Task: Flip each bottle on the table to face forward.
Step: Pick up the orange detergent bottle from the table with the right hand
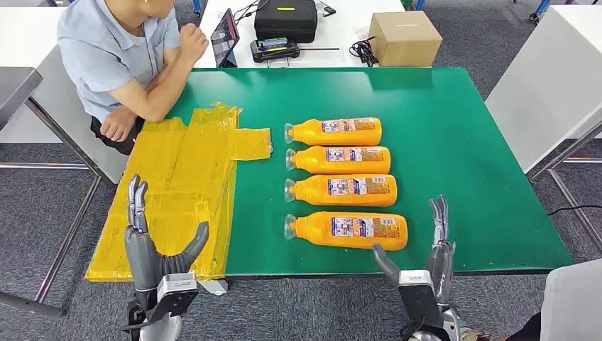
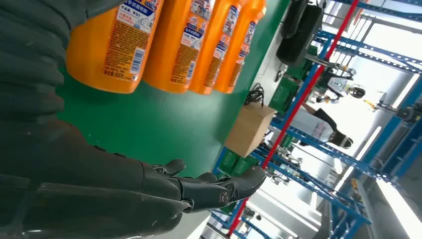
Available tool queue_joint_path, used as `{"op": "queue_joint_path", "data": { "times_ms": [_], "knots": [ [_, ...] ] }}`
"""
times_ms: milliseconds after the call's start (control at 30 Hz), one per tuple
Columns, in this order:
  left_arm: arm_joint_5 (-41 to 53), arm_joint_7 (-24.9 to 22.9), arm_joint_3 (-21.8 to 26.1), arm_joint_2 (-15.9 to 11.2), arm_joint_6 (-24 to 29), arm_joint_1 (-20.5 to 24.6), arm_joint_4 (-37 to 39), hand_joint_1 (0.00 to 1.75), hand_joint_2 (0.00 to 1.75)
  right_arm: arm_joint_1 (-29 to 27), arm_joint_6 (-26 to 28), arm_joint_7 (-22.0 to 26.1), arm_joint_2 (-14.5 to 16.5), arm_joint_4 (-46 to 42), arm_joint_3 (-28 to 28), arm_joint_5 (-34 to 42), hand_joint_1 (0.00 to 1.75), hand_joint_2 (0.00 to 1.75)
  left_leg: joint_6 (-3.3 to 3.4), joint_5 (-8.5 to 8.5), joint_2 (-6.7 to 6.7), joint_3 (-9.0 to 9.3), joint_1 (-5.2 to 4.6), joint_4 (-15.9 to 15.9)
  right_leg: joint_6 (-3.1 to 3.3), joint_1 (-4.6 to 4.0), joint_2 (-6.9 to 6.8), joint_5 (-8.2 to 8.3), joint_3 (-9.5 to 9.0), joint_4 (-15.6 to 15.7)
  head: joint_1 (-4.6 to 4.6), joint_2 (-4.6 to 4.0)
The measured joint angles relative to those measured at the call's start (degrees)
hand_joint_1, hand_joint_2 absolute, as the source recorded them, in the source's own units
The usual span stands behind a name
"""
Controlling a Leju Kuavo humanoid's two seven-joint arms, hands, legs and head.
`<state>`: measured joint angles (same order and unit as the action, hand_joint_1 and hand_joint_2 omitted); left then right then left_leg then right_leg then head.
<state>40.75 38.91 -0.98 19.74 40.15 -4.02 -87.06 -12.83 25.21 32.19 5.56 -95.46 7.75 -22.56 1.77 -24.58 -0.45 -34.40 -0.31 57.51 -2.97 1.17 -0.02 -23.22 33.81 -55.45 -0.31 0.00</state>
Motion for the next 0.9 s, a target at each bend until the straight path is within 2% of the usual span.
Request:
{"op": "queue_joint_path", "data": {
  "times_ms": [133, 333, 900],
  "knots": [
    [-0.43, 0.0, 0.24, 0.0, 0.02, -0.03, 0.04, 0.0, 1.75, 0.61, -0.13, -0.54, -0.22, 1.01, 0.05, -0.67, 0.0, 1.75, 0.0, 0.0, -0.01, 0.0, 0.0, 0.0, 0.0, 0.0, 0.0, 0.0, 0.0, 0.0, 0.01, 0.0],
    [-6.34, 0.01, 0.12, -0.03, 0.02, 0.03, 0.33, 0.0, 1.75, 2.49, 1.13, -0.75, -0.98, 3.81, 0.75, -2.52, 0.0, 1.75, 0.01, 0.01, -0.03, 0.0, 0.0, 0.0, 0.0, 0.0, -0.01, 0.0, -0.01, 0.0, 0.02, 0.0],
    [-8.54, 0.02, -1.56, -0.04, 0.01, -0.27, 0.33, 0.0, 1.75, 3.61, 1.44, -2.83, -3.66, 6.82, 4.27, -8.78, 0.0, 1.75, 0.01, 0.01, -0.03, -0.02, 0.0, 0.0, -0.01, 0.0, -0.01, 0.0, 0.0, 0.0, 0.02, 0.0]
  ]
}}
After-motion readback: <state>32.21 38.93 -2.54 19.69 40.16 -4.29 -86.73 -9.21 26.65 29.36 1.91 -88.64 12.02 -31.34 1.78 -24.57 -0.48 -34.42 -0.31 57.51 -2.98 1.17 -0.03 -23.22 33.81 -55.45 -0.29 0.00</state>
